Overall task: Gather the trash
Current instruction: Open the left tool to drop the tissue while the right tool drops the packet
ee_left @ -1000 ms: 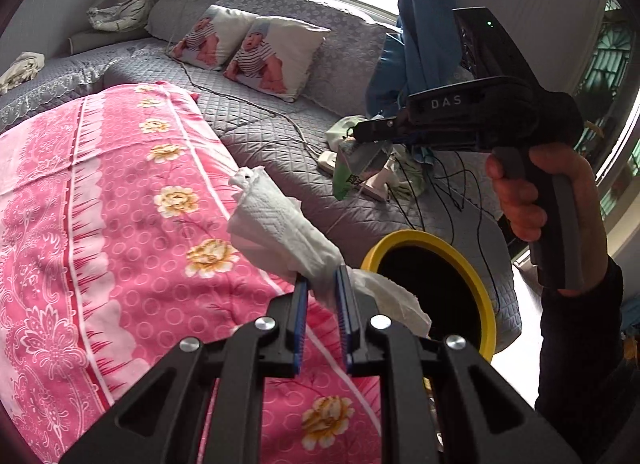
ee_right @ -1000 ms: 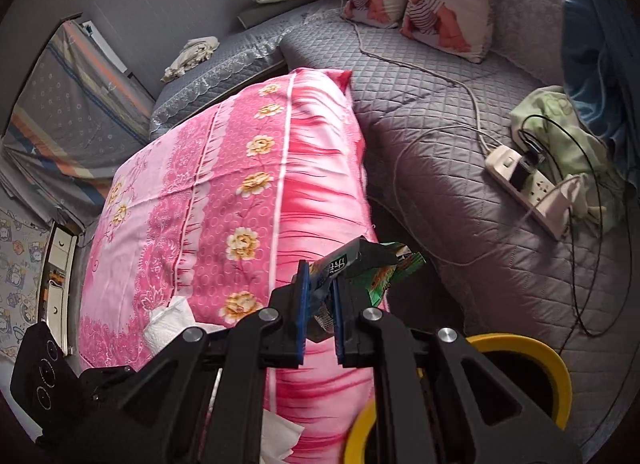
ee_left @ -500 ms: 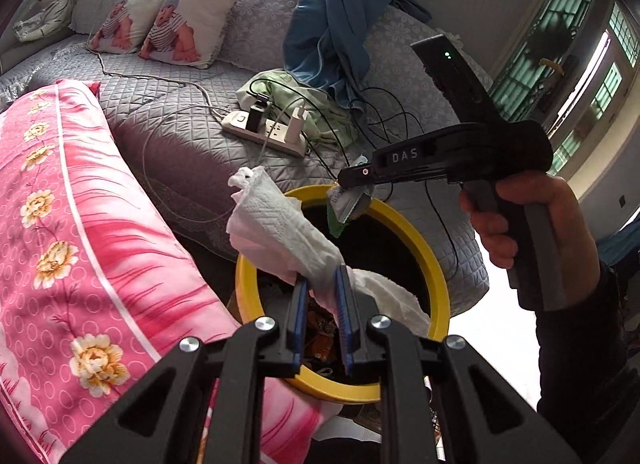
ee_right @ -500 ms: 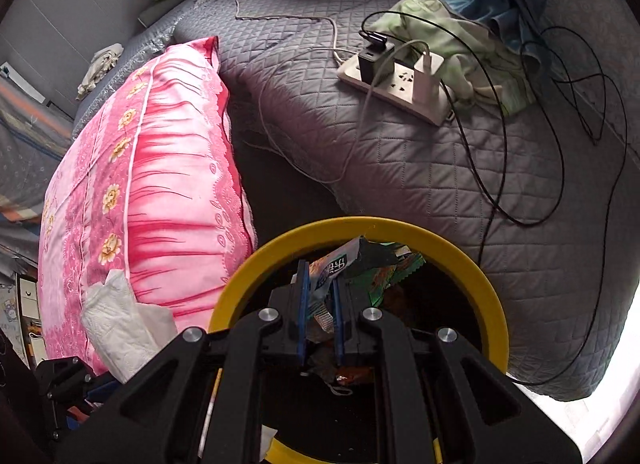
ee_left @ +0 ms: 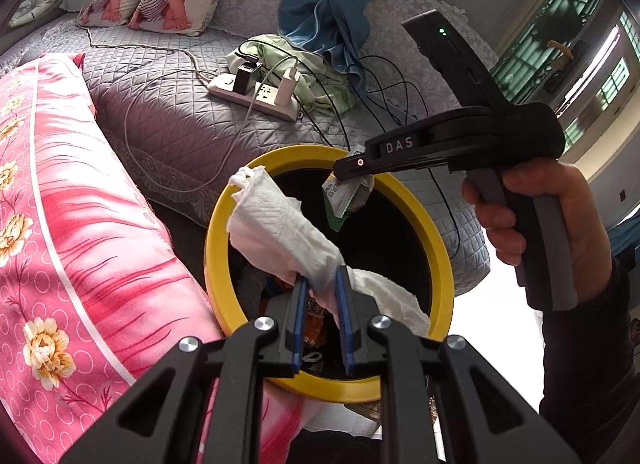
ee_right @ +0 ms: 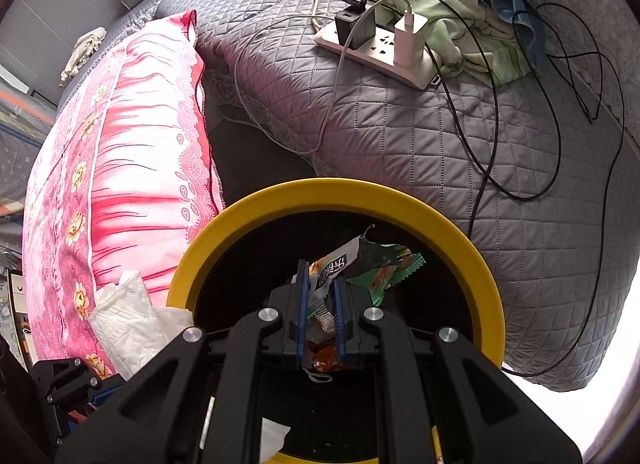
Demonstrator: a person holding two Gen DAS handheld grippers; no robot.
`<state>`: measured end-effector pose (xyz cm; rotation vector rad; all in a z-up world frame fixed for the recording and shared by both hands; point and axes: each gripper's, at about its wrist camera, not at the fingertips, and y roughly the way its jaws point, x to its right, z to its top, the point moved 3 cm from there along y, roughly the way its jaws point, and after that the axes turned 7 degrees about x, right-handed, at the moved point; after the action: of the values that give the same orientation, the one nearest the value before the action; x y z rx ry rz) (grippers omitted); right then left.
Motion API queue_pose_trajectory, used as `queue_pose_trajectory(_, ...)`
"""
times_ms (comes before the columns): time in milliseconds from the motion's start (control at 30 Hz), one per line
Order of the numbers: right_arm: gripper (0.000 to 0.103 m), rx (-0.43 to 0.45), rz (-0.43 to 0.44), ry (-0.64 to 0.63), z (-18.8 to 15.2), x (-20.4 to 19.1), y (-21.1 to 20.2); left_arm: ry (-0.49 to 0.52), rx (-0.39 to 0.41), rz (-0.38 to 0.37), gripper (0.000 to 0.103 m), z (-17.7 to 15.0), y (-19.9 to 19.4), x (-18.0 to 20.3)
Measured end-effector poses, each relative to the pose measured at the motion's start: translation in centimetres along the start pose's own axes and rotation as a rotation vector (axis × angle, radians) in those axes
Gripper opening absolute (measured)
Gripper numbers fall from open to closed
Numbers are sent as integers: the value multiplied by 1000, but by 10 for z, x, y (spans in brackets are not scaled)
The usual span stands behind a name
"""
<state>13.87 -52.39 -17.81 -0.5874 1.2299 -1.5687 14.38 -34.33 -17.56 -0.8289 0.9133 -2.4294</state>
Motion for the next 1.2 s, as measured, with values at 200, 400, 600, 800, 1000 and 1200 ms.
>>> queue_pose_trajectory(200, 11, -9, -9, 18, 1, 7, -2, -27, -4, -12, 28, -2, 0, -3)
queue_pose_trajectory(400, 17, -5, -23, 38, 2, 14, -6, -45, 18, -16, 46, -1, -10, -7)
queue_pose_trajectory(600, 26, 3, -36, 42, 2, 12, -11, -81, 55, -3, 48, -1, -34, -24)
queue_pose_trajectory(800, 26, 8, -37, -3, 3, -10, -18, -152, 142, 63, 48, 1, -81, -66)
queue_pose_trajectory(1000, 26, 24, -14, -93, 9, -57, -24, -227, 226, 200, 48, -10, -139, -124)
queue_pose_trajectory(1200, 26, 35, 50, -215, 11, -129, -16, -337, 288, 345, 48, -41, -202, -188)
